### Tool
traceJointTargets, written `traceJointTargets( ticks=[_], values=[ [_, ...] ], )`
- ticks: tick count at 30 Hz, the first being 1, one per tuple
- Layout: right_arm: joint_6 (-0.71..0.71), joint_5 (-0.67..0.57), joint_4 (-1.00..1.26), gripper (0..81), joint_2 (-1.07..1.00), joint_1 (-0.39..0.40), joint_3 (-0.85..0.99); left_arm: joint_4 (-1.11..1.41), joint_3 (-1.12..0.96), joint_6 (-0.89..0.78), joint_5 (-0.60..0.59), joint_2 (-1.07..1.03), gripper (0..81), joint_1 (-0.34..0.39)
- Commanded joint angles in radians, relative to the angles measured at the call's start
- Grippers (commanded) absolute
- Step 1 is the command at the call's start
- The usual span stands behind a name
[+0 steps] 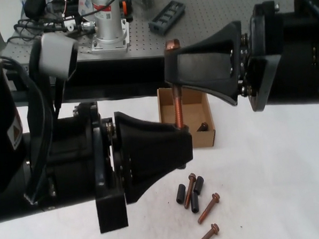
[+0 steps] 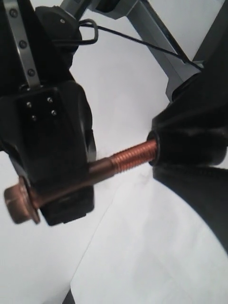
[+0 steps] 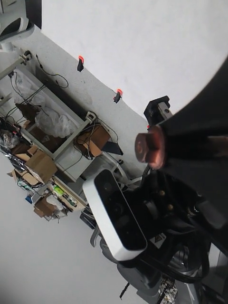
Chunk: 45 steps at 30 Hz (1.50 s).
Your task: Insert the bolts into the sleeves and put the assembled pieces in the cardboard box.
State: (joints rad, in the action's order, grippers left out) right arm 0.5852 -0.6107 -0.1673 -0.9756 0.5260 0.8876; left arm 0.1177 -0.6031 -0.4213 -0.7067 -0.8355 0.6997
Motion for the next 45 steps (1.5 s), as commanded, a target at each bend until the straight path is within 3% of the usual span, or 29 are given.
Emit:
traceJointTargets(
  ticks=[1,26,32,45],
  values=[
    [0.005,-0.035,-0.005,0.2,0.000,0.000,0.003,0.097,-0.008,-0.050,0.096,0.005,0.6,-0.001],
    [-0.002,-0.074,0.002,0.2,0.000,0.000,0.003,0.125,-0.008,-0.071,0.151,0.005,0.6,-0.001],
    [-0.002,-0.074,0.002,0.2,0.000,0.000,0.003,0.132,-0.008,0.001,0.111,0.005,0.6,-0.001],
    [-0.024,-0.122,0.002,0.2,0.003,0.000,0.003,0.132,-0.008,0.243,0.149,0.005,0.6,-0.001]
  ],
)
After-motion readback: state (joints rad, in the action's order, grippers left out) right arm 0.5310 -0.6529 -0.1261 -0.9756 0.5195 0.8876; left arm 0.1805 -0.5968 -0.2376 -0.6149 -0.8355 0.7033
